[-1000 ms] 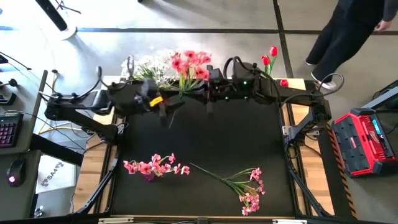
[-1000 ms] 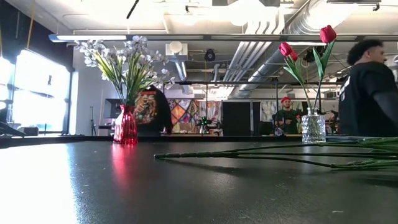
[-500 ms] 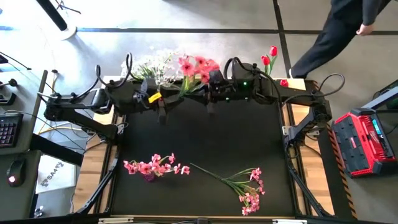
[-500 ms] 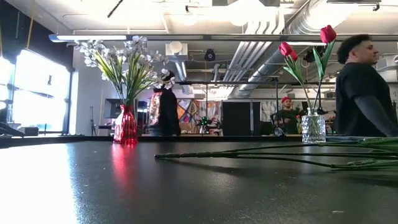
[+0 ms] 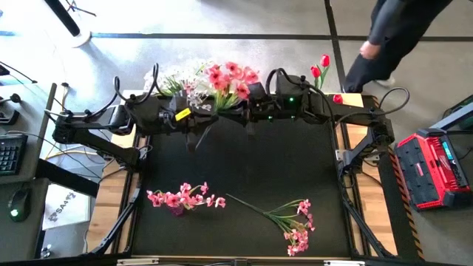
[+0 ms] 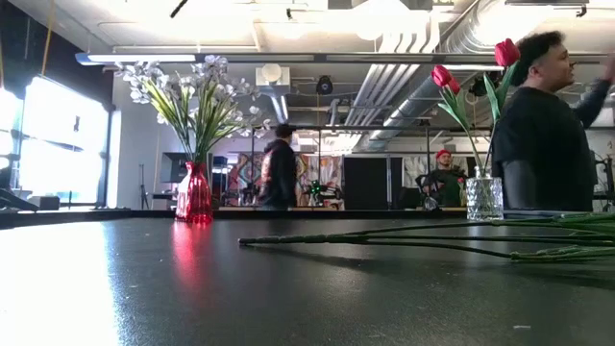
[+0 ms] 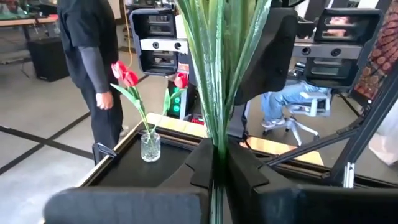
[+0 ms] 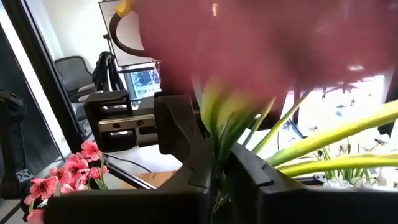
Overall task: Sort flowers into vase by color
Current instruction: Put the top pink flowers into the violet vase
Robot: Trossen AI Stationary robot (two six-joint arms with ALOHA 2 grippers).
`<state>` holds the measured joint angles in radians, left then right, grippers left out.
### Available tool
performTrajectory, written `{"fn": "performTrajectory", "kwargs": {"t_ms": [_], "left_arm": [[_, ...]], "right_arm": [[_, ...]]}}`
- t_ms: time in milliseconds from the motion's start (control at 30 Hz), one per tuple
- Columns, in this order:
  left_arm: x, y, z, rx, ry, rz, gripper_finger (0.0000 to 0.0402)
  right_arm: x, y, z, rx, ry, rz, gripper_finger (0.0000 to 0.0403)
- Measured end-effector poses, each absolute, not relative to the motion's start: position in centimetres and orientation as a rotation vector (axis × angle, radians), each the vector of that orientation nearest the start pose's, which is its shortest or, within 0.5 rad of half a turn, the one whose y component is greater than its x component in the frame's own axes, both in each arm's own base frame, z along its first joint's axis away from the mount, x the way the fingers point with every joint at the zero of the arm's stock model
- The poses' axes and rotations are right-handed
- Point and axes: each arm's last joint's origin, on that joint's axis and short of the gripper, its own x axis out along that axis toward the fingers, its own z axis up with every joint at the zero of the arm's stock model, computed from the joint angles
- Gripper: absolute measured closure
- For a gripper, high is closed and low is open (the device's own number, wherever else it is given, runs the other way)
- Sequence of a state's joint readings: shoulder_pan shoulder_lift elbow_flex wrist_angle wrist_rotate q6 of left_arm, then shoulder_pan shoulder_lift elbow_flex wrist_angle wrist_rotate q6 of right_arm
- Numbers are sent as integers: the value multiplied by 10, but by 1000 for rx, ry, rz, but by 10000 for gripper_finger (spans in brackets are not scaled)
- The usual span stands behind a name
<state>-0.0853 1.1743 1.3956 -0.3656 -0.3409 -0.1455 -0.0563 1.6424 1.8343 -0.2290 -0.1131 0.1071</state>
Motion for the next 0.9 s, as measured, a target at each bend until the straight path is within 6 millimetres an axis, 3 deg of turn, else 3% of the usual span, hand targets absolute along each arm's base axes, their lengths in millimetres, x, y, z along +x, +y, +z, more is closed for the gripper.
{"fn": "performTrajectory", "kwargs": {"t_ms": [467,767,900], "left_arm": [[226,-8,456,-158,50,325,401],[184,-4,472,-172,-24,411,401],[161,-7,464,-147,-23,405,401]], "right_arm": [[364,-18,472,160,9,27,241],[348,-3,484,199,-13,38,219],[337,2,486,202,36,-5,219]]}}
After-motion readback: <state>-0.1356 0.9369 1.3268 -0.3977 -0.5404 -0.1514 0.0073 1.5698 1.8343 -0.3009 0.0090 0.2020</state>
